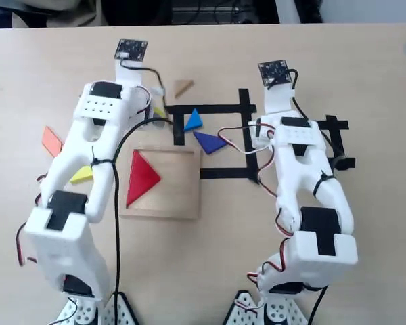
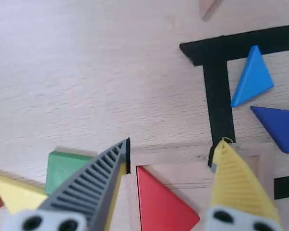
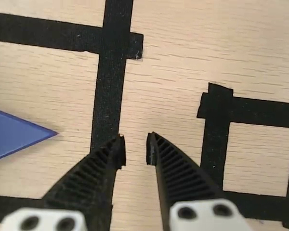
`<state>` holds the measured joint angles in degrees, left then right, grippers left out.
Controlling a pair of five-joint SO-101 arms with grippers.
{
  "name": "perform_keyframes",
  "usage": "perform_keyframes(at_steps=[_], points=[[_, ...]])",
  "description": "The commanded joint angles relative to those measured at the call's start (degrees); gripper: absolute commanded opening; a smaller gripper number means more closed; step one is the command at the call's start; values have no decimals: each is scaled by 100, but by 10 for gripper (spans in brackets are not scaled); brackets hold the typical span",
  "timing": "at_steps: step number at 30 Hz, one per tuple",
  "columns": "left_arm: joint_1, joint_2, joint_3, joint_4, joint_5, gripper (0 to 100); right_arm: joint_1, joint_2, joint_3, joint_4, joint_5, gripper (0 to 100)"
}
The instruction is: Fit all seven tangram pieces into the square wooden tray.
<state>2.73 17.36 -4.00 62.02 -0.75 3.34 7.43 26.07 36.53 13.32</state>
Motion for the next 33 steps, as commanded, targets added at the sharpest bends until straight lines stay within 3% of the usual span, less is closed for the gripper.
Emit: perform_keyframes(at_steps=[1, 5, 10, 15, 19, 25, 30, 33], points=[[-92, -809, -286, 105, 70, 281, -369, -4, -321, 62, 26, 92], [-673, -870, -268, 352, 35, 281, -721, 66, -1077, 1020, 26, 92], [-2448, -870, -382, 949, -18, 281, -1073, 954, -2580, 2057, -105, 93], [-3424, -870, 198, 1099, -1099, 281, -1705, 1859, -3978, 3244, -1389, 93], [-3978, -844, 813, 870, -1389, 281, -2347, 2202, -4769, 3859, -2418, 92], [-4356, -870, 2202, 44, -1415, 281, -3174, 2325, -4963, 3323, -2145, 96], [-4374, -870, 2985, -167, -1415, 281, -2910, 2870, -5253, 2611, -2084, 173], [-4312, -870, 3196, -158, -1389, 281, -2664, 3398, -5569, 2699, -2549, 212]])
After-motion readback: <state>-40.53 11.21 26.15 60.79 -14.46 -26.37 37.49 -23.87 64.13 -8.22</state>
